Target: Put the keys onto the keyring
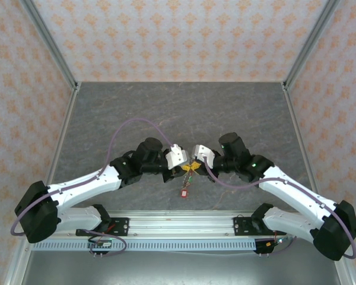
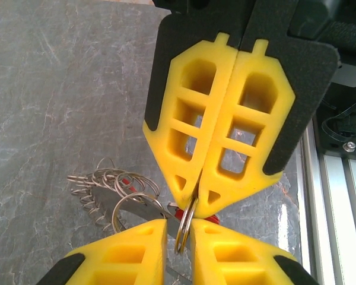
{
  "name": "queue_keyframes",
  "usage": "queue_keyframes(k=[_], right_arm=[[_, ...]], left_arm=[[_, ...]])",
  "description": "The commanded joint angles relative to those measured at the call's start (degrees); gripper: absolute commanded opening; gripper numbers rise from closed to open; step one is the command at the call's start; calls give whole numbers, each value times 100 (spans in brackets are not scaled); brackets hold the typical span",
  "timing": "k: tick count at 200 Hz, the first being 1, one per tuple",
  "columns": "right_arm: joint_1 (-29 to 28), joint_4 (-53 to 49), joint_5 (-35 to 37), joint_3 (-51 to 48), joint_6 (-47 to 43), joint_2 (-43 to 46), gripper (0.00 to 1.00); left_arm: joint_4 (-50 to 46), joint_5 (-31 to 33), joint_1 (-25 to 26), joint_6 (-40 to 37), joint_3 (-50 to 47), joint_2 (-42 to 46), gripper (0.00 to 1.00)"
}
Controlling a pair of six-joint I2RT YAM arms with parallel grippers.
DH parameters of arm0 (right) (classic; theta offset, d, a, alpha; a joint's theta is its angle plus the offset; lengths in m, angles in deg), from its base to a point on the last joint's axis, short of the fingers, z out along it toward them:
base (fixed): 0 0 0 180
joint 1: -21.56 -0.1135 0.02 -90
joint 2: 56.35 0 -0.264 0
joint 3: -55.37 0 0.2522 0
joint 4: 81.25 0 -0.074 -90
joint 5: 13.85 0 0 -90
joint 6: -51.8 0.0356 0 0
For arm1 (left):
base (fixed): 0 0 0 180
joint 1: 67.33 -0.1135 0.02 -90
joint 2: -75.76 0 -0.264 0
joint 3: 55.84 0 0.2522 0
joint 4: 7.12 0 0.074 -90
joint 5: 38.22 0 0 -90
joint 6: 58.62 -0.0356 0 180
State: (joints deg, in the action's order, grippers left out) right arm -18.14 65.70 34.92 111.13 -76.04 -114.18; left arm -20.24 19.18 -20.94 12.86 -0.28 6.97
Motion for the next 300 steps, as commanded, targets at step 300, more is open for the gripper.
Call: queue_keyframes(k=[300], right_arm=[[22,1618,247,-719,989,755,19]], left_arm=[[1595,265,31,849,-594,507,0]])
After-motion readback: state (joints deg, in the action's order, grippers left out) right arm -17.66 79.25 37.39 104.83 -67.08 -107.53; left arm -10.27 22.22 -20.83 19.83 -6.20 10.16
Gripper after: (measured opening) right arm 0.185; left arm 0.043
